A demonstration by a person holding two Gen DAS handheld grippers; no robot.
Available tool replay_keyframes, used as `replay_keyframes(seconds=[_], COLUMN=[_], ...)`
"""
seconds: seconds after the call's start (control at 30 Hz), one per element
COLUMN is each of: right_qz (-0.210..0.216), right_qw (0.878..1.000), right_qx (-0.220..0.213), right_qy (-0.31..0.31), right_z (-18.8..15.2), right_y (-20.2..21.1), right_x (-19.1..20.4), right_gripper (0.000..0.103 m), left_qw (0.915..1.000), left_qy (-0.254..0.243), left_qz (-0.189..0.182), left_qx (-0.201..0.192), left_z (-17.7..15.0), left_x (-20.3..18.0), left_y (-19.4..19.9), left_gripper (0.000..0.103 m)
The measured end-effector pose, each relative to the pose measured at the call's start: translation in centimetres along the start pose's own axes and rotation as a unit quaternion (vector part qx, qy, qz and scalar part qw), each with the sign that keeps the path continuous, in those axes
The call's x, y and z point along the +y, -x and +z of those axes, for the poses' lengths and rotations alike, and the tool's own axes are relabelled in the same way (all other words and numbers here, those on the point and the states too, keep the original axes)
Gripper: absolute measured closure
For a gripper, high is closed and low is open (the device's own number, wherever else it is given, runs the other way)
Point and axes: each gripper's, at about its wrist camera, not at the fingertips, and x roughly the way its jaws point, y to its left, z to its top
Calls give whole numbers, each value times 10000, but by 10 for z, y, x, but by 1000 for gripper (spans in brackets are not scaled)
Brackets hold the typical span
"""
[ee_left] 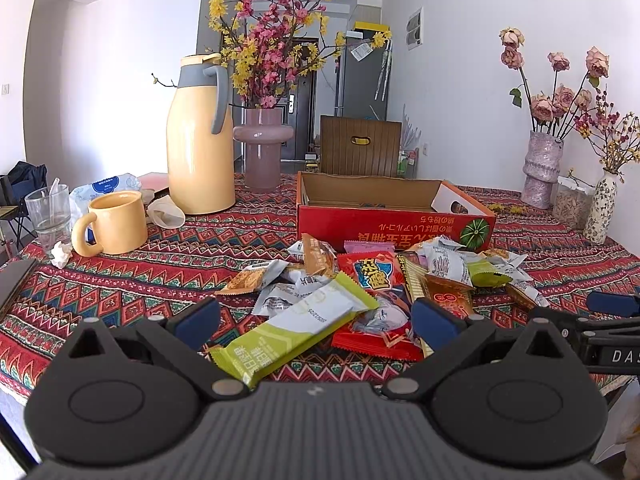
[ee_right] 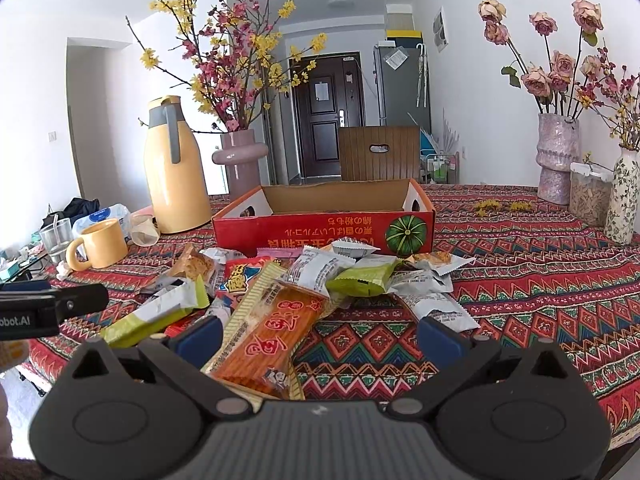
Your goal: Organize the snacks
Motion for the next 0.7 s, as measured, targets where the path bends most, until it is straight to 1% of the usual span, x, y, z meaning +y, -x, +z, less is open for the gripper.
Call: replay_keyframes(seconds=[0.43, 0.57, 0.7], right_qz=[-60, -193, -368], right_qw=[9999, 9997, 9992], right_qx=[108, 133, 158], right_qy=[-47, -58, -26], right_z=[-3, -1, 3], right_y=[-7, -12, -20], right_x=[-8, -14, -25], right_gripper=[0, 0, 0], left_qw=[10000, 9998, 9992], left_qy=[14, 65, 165], left_qz=[-71, -151, -321], left_qx=[50, 81, 172], left_z=[-1, 2, 4], left_x=[0, 3, 6], left_y=[-10, -17, -25], left_gripper=[0, 0, 0])
